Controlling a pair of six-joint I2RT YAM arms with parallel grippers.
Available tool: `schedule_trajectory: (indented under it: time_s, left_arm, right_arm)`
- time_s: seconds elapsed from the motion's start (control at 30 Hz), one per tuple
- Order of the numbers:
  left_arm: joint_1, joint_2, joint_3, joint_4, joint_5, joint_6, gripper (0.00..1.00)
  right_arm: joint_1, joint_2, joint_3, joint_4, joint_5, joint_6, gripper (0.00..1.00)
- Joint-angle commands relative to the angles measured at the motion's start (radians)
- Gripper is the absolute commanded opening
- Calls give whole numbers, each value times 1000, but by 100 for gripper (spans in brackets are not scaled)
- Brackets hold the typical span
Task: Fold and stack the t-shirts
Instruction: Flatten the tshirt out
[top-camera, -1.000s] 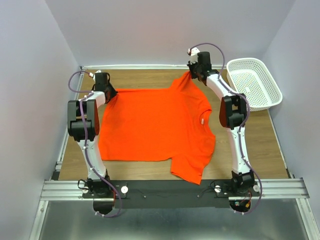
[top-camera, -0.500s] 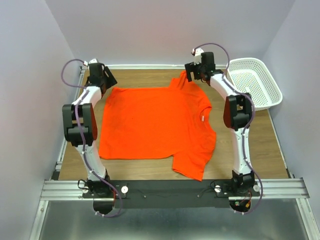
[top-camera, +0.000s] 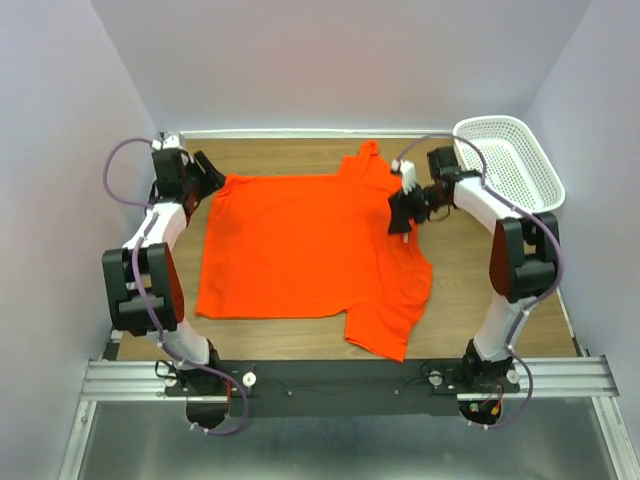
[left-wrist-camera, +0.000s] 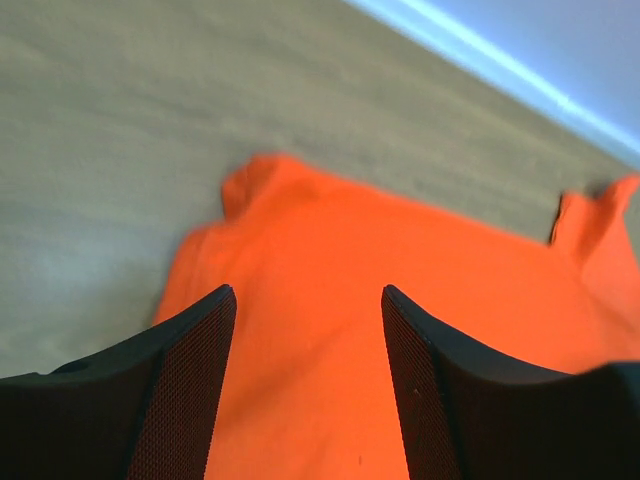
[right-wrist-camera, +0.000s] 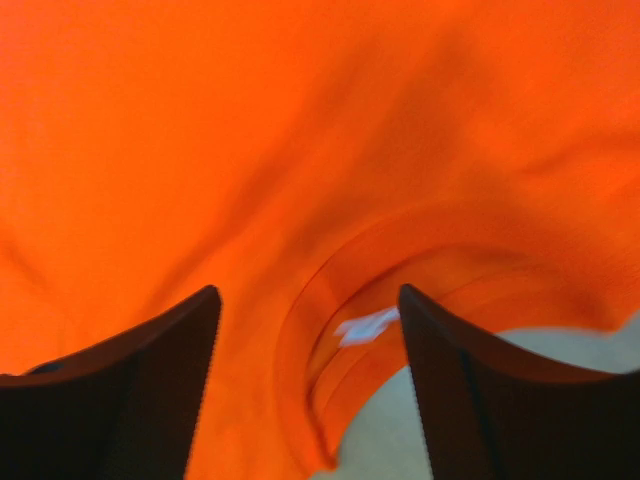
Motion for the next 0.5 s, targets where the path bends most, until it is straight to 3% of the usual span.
schedule_trajectory:
  time_s: [0.0, 0.13, 0.33, 0.47]
  left_arm:
    - [-3, -149, -107, -58, 123, 0, 67]
    - [-3, -289, -261, -51, 136, -2, 67]
    - [-3, -474, -365, -51, 91, 32, 67]
    - [-3, -519, -391, -61, 67, 67, 67]
  right_arm:
    - [4, -152, -195, -207, 30, -219, 75]
    - [-1, -299, -321, -191, 220, -145, 60]
    - [-4, -463, -473, -184, 391, -56, 63]
    - [-4, -412, -520, -186, 307, -56, 67]
